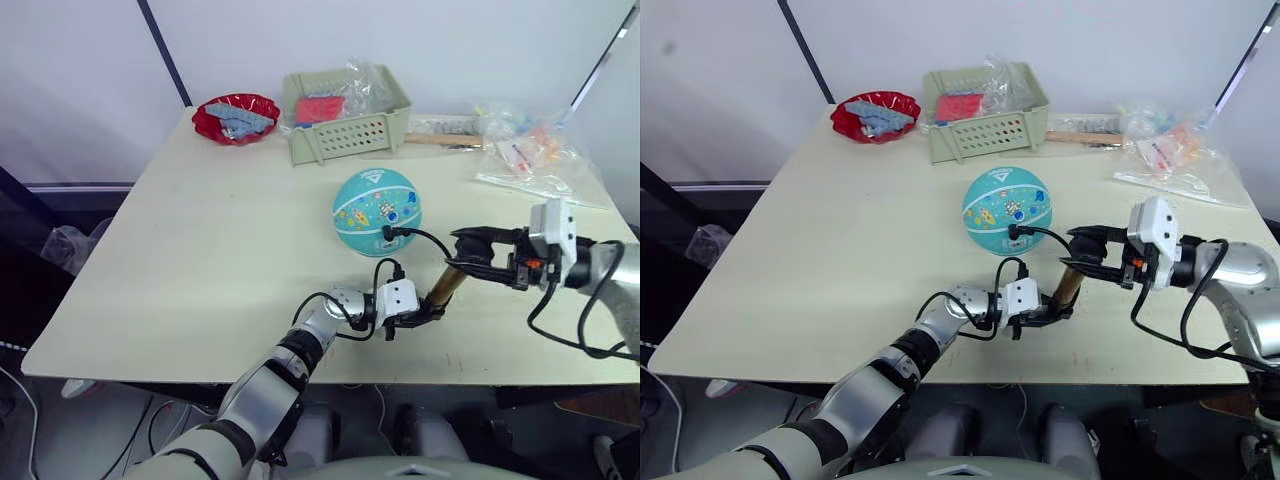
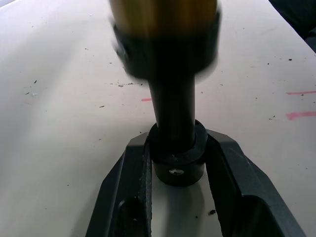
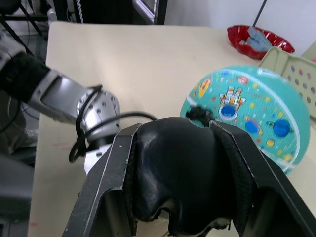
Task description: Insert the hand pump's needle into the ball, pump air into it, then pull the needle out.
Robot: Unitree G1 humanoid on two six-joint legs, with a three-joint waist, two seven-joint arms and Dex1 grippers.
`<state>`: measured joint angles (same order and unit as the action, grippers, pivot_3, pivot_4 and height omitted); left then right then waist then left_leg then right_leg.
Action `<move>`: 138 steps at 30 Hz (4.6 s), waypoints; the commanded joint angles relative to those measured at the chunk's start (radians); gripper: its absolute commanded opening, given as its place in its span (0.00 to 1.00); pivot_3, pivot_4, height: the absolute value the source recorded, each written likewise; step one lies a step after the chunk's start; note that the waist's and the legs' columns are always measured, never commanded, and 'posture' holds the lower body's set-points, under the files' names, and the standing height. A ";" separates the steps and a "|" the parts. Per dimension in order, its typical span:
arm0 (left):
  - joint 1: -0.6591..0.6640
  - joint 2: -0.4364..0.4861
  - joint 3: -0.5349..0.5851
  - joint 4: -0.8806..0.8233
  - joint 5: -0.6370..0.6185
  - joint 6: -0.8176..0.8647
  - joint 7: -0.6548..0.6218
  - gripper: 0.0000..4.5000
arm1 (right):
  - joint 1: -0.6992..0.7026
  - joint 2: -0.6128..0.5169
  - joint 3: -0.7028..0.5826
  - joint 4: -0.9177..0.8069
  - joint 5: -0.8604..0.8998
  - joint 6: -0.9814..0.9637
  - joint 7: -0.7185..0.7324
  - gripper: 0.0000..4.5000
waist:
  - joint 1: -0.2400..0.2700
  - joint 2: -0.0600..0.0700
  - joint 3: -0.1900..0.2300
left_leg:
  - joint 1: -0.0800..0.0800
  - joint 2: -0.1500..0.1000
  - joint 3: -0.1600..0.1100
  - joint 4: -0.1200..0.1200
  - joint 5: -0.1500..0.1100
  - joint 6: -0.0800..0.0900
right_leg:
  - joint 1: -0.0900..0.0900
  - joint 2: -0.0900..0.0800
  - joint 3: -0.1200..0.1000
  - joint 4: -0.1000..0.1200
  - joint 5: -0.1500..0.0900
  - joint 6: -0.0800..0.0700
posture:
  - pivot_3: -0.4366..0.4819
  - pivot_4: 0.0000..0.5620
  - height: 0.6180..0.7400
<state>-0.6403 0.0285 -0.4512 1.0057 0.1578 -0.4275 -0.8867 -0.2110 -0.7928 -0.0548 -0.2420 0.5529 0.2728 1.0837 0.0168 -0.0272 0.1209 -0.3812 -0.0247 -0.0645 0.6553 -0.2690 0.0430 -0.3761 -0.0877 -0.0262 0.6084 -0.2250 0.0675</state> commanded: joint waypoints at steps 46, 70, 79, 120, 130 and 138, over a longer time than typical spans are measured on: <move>0.060 0.039 -0.044 0.135 0.096 0.090 0.008 0.24 | -0.096 -0.120 -0.065 -0.045 0.069 0.216 0.001 0.36 | -0.001 0.000 0.003 | 0.000 -0.001 -0.001 0.001 0.000 0.000 | 0.001 -0.002 -0.001 0.000 -0.001 0.003 | 0.48 0.27 1.00; 0.061 0.041 -0.043 0.136 0.097 0.091 0.008 0.24 | -0.079 -0.069 -0.083 -0.021 0.045 0.116 -0.021 0.36 | 0.002 0.005 0.002 | 0.000 -0.001 -0.001 0.001 0.000 0.000 | 0.000 -0.001 0.000 0.000 0.000 0.001 | 0.48 0.27 1.00; 0.062 0.038 -0.041 0.140 0.098 0.091 0.006 0.24 | -0.226 -0.199 -0.234 -0.089 0.263 0.311 0.002 0.36 | 0.009 0.010 0.011 | -0.004 -0.002 -0.001 0.001 0.000 0.000 | -0.002 -0.002 -0.001 -0.001 0.000 0.000 | 0.48 0.27 1.00; 0.069 0.045 -0.041 0.126 0.096 0.095 0.006 0.24 | 0.035 0.044 0.092 0.103 -0.141 -0.040 -0.009 0.36 | -0.002 -0.002 -0.003 | 0.001 0.001 -0.001 0.000 0.000 0.000 | 0.000 -0.002 0.000 0.000 0.000 0.001 | 0.48 0.27 1.00; 0.073 0.045 -0.047 0.130 0.100 0.091 0.004 0.24 | -0.030 0.002 -0.047 0.015 0.017 0.029 0.016 0.36 | 0.001 0.004 0.001 | 0.000 0.000 -0.001 0.000 0.000 0.000 | 0.000 0.000 0.000 0.000 0.000 0.000 | 0.48 0.27 1.00; 0.070 0.041 -0.045 0.134 0.101 0.091 0.003 0.24 | -0.144 -0.105 -0.166 -0.048 0.150 0.167 0.027 0.36 | 0.008 0.008 0.008 | -0.004 -0.002 -0.002 0.000 0.000 0.000 | -0.002 -0.002 -0.001 -0.001 0.000 0.000 | 0.48 0.27 1.00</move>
<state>-0.6443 0.0132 -0.4410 1.0048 0.1614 -0.4281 -0.8878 -0.3039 -0.8694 -0.1126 -0.2515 0.6408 0.4234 1.1183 0.0252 -0.0190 0.1287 -0.3847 -0.0267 -0.0661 0.6555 -0.2690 0.0430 -0.3781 -0.0895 -0.0273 0.6074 -0.2248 0.0679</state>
